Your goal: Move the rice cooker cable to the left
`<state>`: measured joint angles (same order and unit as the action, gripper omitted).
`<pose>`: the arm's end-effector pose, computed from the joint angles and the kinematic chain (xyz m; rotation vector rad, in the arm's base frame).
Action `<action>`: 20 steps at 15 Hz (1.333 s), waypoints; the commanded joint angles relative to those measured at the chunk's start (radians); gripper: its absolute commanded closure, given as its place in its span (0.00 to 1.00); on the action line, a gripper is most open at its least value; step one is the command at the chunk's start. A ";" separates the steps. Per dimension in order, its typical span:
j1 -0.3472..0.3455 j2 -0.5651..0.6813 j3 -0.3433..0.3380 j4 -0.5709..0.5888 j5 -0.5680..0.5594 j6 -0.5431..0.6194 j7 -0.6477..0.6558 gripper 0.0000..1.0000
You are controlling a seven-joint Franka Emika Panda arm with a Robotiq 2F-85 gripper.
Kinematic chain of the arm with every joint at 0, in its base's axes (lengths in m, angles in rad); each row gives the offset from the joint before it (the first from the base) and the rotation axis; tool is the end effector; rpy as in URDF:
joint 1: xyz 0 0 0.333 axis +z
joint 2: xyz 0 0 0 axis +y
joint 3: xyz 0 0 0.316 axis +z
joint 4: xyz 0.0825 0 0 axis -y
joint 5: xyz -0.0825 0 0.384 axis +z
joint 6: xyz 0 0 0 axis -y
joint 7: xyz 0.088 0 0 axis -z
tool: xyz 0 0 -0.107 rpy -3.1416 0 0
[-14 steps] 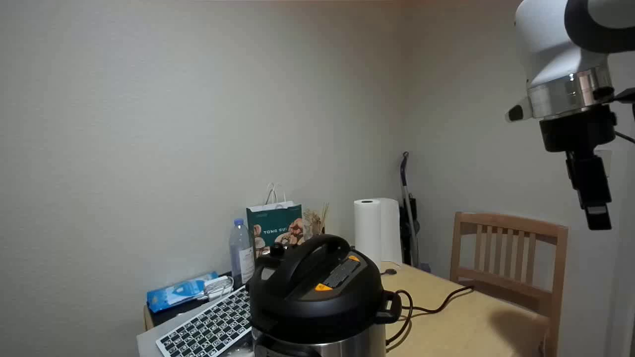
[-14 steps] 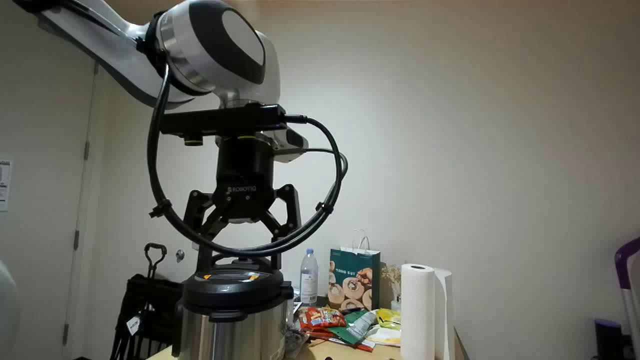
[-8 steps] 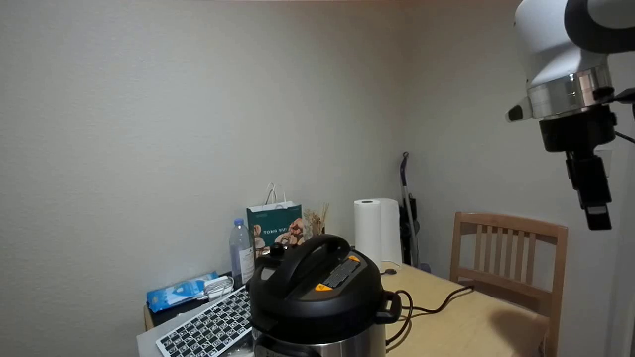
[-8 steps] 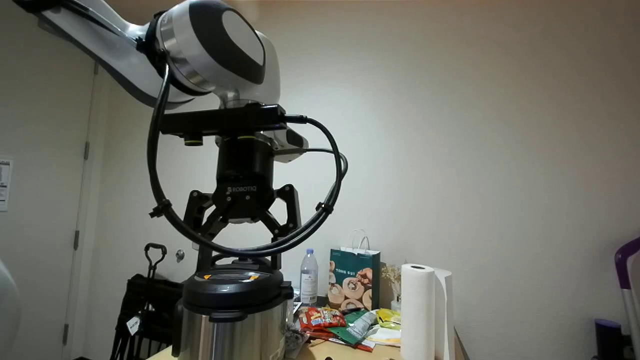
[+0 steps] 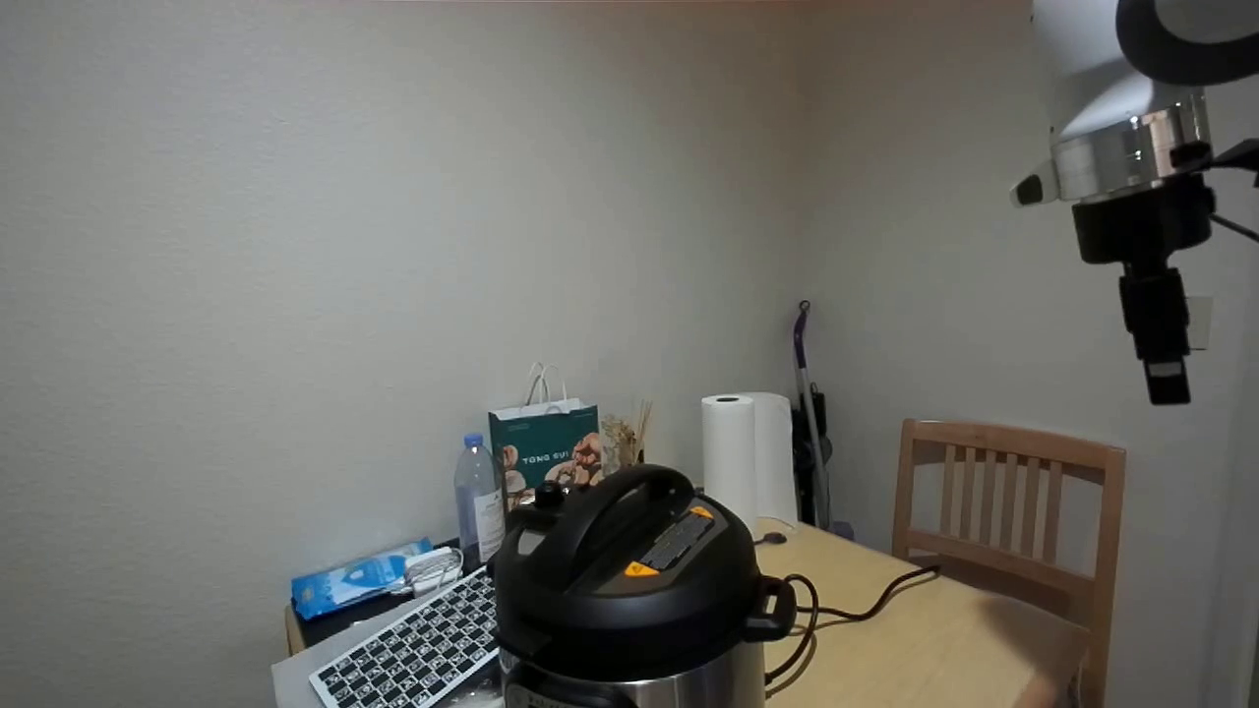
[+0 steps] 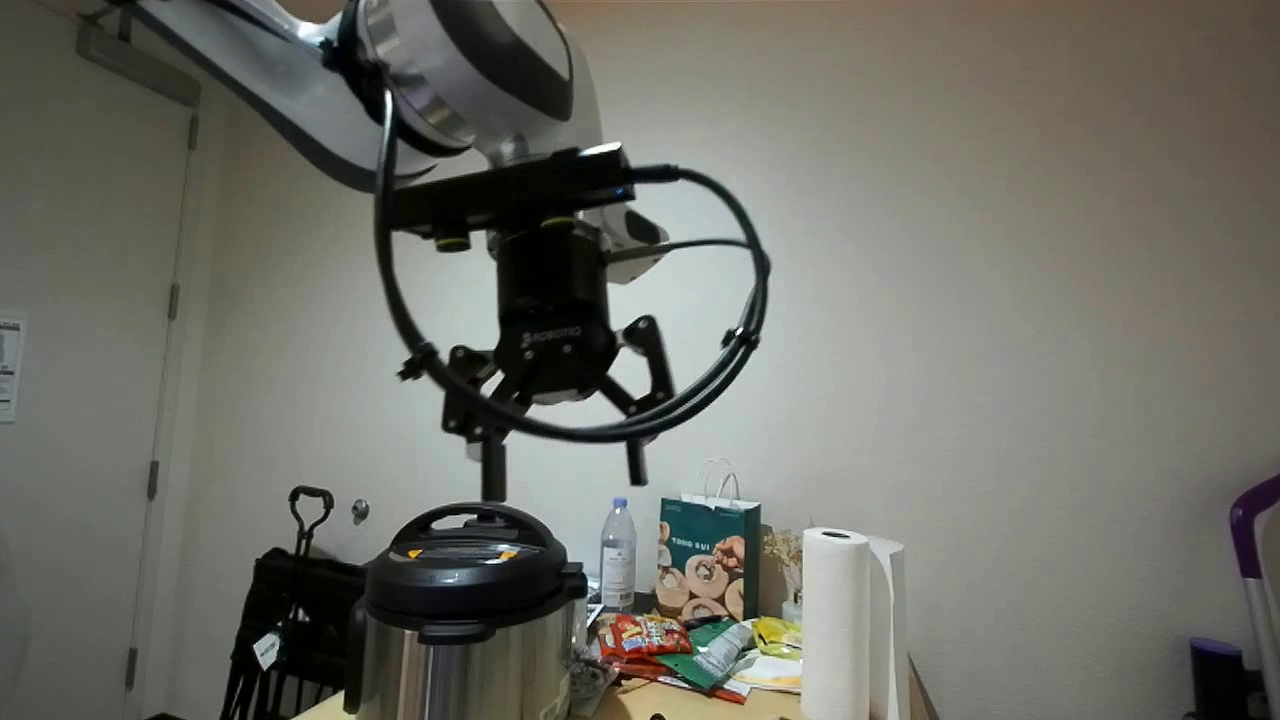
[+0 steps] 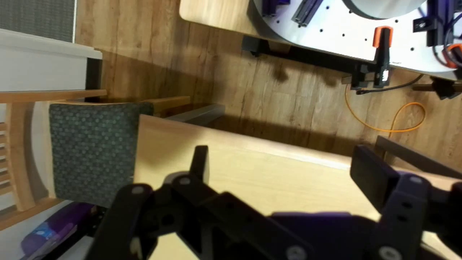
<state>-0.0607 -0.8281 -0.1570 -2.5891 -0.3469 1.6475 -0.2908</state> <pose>0.2802 -0.1015 0.4986 2.9238 0.2603 -0.2422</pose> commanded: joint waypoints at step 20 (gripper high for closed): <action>-0.137 0.551 -0.211 0.309 -0.020 0.331 0.006 0.00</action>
<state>-0.1618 -0.4000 -0.3557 -2.3322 -0.4042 1.9292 -0.2744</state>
